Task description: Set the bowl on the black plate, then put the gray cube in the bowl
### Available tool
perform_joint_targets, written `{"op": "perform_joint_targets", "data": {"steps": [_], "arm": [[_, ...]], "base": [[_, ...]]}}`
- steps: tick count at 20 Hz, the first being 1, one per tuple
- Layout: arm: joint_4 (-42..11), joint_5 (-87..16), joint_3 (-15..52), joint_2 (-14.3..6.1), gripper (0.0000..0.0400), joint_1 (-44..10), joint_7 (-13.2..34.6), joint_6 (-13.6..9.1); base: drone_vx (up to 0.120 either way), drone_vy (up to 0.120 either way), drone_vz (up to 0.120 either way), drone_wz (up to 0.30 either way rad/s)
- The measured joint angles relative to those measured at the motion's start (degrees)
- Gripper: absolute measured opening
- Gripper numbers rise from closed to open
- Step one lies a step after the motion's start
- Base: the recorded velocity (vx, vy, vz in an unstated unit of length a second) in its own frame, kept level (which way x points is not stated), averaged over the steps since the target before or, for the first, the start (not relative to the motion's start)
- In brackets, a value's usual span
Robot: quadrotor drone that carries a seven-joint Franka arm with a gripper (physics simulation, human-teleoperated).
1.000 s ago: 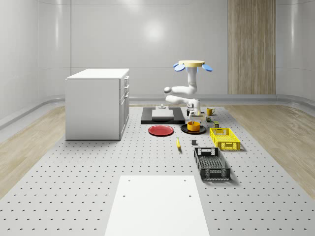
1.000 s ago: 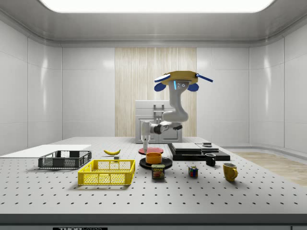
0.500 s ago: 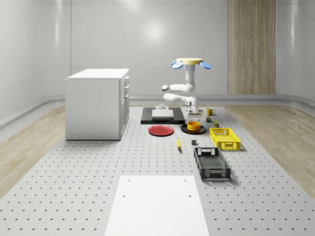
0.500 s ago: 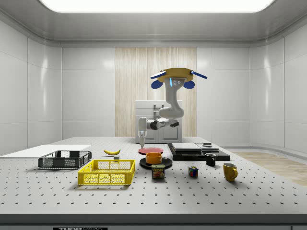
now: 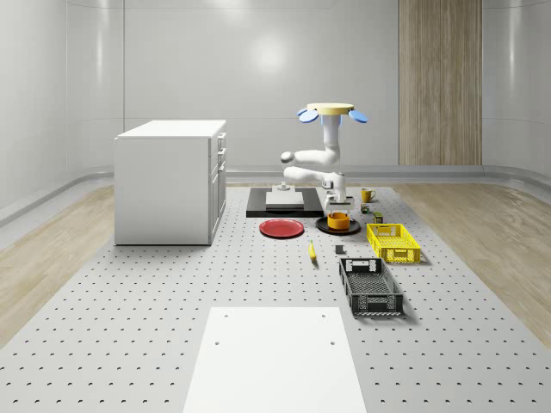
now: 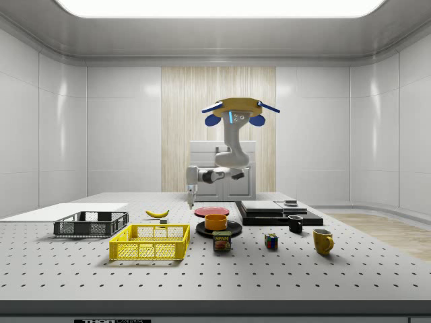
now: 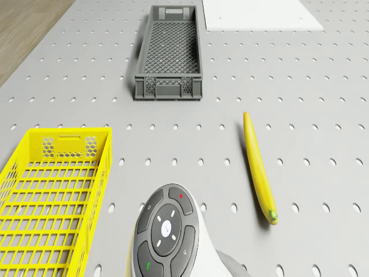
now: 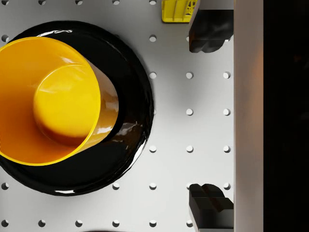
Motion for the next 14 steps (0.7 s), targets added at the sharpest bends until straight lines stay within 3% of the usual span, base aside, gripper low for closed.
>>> {"op": "perform_joint_targets", "data": {"steps": [3,14], "arm": [[-0.01,-0.06,-0.04,0.12,0.0400,0.07,-0.06,-0.12],[-0.06,-0.28,-0.16,0.54,0.0400,0.32,-0.25,-0.52]], "base": [[0.120,-0.067,0.000,0.000],[0.120,0.000,0.000,0.000]]}}
